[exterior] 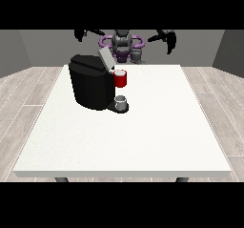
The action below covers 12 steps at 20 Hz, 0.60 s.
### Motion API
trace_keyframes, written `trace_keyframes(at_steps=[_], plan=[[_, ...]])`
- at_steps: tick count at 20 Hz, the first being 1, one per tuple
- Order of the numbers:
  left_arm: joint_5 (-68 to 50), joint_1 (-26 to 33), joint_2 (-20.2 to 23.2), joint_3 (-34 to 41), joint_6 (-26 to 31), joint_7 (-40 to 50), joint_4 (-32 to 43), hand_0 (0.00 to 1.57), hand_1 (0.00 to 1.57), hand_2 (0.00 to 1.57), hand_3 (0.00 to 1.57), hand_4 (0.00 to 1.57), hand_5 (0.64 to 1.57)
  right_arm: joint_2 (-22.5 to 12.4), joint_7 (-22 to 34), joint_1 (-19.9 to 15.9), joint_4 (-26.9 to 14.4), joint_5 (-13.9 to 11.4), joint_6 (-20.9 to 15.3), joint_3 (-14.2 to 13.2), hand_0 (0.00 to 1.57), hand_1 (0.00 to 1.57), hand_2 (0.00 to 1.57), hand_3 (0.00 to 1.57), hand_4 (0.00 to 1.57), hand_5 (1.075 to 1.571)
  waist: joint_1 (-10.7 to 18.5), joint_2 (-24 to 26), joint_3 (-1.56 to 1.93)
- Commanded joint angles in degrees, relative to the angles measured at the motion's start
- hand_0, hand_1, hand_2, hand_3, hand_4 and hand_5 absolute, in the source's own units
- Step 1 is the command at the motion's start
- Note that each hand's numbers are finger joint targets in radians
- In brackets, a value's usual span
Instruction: Insert the coffee pod into the coffee machine and close the lid
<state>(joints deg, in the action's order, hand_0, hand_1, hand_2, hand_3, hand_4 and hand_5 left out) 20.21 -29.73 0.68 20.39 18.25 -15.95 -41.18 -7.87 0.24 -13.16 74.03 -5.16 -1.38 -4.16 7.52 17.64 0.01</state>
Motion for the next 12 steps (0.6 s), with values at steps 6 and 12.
trace_keyframes(at_steps=[6,12], plan=[[-6.8,4.5,-0.7,-6.4,1.0,3.9,-13.0,0.0,0.0,0.0,0.0,0.39,1.571,-3.6,3.5,-8.6,-4.5,4.1,1.9,-5.6,0.0,0.0,0.0,0.0,0.11,1.571,3.9,-5.5,0.01],[-8.3,6.9,-0.7,-9.7,-0.9,6.3,-19.3,0.0,0.0,0.0,0.0,0.36,1.571,-4.0,8.0,-14.6,-8.4,9.2,2.7,-9.2,0.0,0.0,0.0,0.0,0.09,1.571,5.2,-8.5,0.01]])
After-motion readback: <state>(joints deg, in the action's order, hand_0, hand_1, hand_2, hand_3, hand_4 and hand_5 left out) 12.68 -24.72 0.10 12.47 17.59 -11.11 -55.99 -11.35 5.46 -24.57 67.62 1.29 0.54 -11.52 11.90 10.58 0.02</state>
